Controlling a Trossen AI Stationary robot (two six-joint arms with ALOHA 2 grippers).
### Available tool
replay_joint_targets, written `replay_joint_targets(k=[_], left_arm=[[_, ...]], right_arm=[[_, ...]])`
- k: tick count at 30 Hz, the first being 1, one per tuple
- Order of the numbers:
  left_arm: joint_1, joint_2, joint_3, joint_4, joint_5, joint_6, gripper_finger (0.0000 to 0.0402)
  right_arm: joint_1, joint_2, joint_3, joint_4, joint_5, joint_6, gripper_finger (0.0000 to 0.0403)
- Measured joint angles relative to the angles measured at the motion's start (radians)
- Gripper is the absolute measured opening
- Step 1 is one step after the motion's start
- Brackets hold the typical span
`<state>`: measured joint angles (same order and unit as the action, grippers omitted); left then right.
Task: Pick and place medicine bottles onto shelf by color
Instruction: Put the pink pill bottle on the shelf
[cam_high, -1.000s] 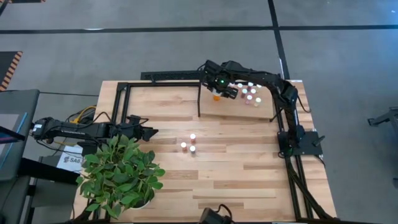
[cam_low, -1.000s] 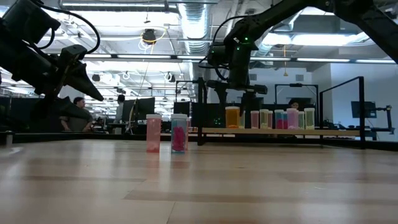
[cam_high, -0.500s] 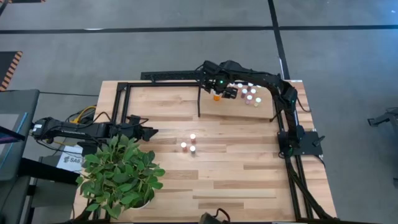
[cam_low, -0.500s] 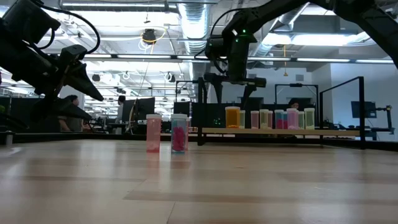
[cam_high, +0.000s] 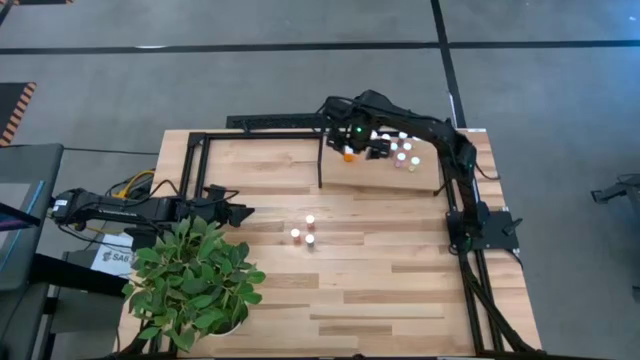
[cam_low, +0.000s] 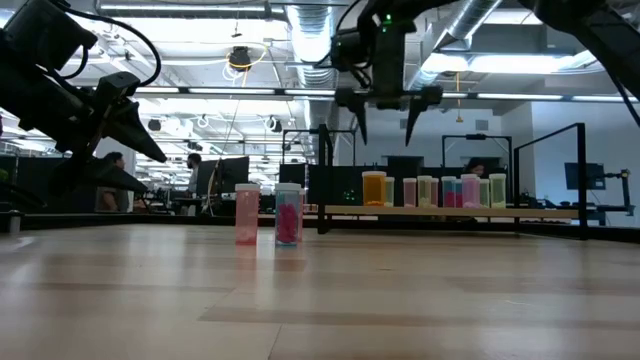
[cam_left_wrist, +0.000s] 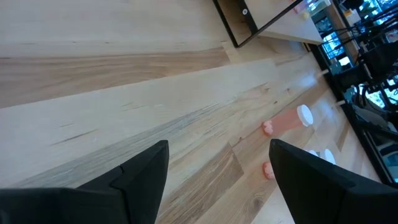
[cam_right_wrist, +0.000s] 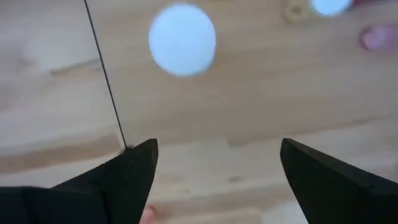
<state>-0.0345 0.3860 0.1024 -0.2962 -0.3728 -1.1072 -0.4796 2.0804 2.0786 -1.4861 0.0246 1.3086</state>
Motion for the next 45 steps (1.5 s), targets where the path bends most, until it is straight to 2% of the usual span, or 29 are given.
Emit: replay_joint_targets(k=[4, 7, 13, 24, 34, 45], left_arm=[[0.0, 0.0, 0.0, 0.0, 0.0, 0.0, 0.0265], [0.0, 0.0, 0.0, 0.0, 0.0, 0.0, 0.0265], [0.0, 0.0, 0.0, 0.0, 0.0, 0.0, 0.0265], [0.0, 0.0, 0.0, 0.0, 0.0, 0.0, 0.0265], [0.0, 0.0, 0.0, 0.0, 0.0, 0.0, 0.0265], [0.0, 0.0, 0.0, 0.0, 0.0, 0.0, 0.0265]], right_arm=[[0.034, 0.0, 0.056, -0.084, 0.0, 0.0, 0.0354], [0.074, 0.0, 0.075, -0.084, 0.0, 0.005, 0.0353], [0.187, 0.0, 0.087, -0.066, 0.0, 0.127, 0.0352], [0.368, 0.002, 0.071, 0.13, 0.11, 0.35, 0.0352], [0.452, 0.006, -0.058, 0.334, 0.13, 0.338, 0.0352], [0.521, 0.003, -0.056, 0.322, 0.135, 0.276, 0.0352]])
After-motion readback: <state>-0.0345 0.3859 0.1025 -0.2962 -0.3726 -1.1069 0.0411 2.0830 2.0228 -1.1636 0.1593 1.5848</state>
